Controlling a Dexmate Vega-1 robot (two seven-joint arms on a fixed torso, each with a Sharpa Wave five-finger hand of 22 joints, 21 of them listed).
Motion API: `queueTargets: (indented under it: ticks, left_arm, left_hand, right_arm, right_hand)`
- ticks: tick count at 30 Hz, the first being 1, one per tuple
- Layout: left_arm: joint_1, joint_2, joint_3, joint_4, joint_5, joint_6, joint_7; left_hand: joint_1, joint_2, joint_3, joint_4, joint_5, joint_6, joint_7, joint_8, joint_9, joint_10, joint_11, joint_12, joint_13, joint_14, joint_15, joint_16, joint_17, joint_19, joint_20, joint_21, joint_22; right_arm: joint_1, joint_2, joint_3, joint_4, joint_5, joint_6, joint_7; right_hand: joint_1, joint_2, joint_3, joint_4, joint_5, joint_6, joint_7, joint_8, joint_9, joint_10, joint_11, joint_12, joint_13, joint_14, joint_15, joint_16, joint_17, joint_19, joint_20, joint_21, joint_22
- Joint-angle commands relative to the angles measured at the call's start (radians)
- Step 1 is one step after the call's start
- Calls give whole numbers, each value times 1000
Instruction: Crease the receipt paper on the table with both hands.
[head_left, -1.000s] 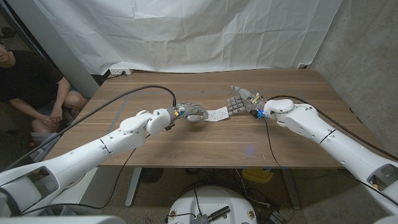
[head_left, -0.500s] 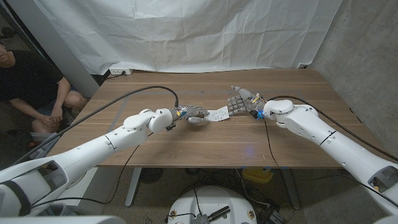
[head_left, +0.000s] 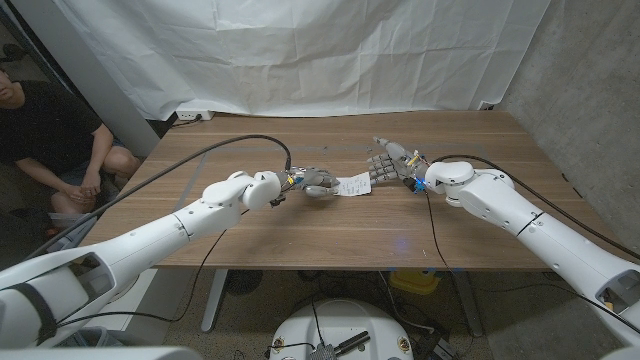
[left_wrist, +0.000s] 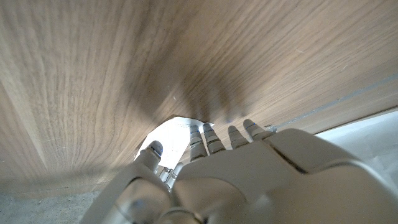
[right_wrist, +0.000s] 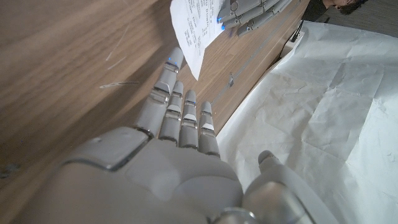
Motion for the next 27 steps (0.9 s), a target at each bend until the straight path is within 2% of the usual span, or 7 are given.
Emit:
queueTargets:
  ticks: [1, 2, 5, 12, 17, 22, 27]
  left_arm:
    - [-6, -8, 22, -18, 29, 45, -51]
    - [-7, -10, 24, -20, 33, 51, -56]
    - [-5, -13, 24, -22, 34, 62, -60]
    - [-5, -23, 24, -23, 38, 77, -62]
    - [-7, -28, 25, -20, 39, 82, -62]
    - [-11, -34, 28, -15, 41, 83, -67]
    - [-12, -37, 30, -13, 45, 86, -66]
  left_hand:
    - [-11, 53, -6, 2, 6, 35, 14, 8, 6, 17, 1, 11, 6, 7, -78, 7, 3, -3, 1, -2, 4]
    - [-12, 51, -7, 2, 6, 37, 15, 8, 6, 19, 1, 11, 6, 7, -79, 7, 4, -4, -1, -2, 4]
    - [-13, 49, -10, 3, 6, 37, 16, 6, 6, 18, 1, 9, 6, 7, -80, 7, 4, -6, -1, -3, 4]
    - [-18, 44, -17, 5, 6, 13, 15, -8, 6, 1, 7, -2, 6, 4, -81, 5, 4, -9, -4, -4, 5]
    - [-19, 44, -21, 6, 6, 0, 14, -15, 6, -9, 7, -7, 6, 2, -82, 4, 5, -11, -5, -4, 5]
    - [-20, 44, -23, 7, 7, -14, 10, -20, 6, -18, 8, -12, 7, -1, -81, 3, 5, -13, -8, -5, 6]
    - [-20, 44, -25, 7, 7, -22, 6, -22, 7, -23, 5, -14, 7, -4, -83, 2, 5, -15, -8, -6, 6]
  right_arm:
    - [4, -5, 5, -6, 5, -13, -6]
    - [4, -6, 6, -9, 6, -19, -7]
    - [0, -4, 14, -18, 20, -45, -23]
    - [12, 10, 29, -32, 85, -182, -64]
    - [30, 12, 29, -20, 127, -238, -43]
    - [24, 13, 35, 10, 156, -197, 12]
    - [-22, 35, 76, 55, 196, -67, 66]
  right_hand:
    - [8, -4, -3, -1, 6, -8, 60, 3, 3, 3, 1, 9, 2, 13, 2, 14, 2, 20, 0, 14, 3]
    - [8, -4, -4, -1, 6, -7, 60, 5, 3, 10, 1, 13, 2, 25, 5, 19, 1, 37, 0, 20, 3]
    - [9, -3, -5, -1, 7, -3, 60, 7, 3, 22, 0, 18, 2, 42, 7, 24, 1, 52, 1, 25, 3]
    - [18, 14, -1, -2, 8, 24, 64, 15, 4, 58, 1, 29, 1, 85, 13, 32, 0, 105, 10, 38, 3]
    - [22, 20, -6, -4, 7, 55, 67, 16, 4, 114, 0, 43, 2, 154, 16, 42, 0, 163, 13, 48, 2]
    - [17, 19, -17, 0, 7, 93, 68, 19, 4, 174, -1, 55, 1, 223, 16, 50, 0, 217, 7, 57, 3]
    - [25, 38, -18, 1, 9, 137, 69, 20, 4, 266, -2, 69, 1, 324, 12, 65, 3, 280, -20, 67, 6]
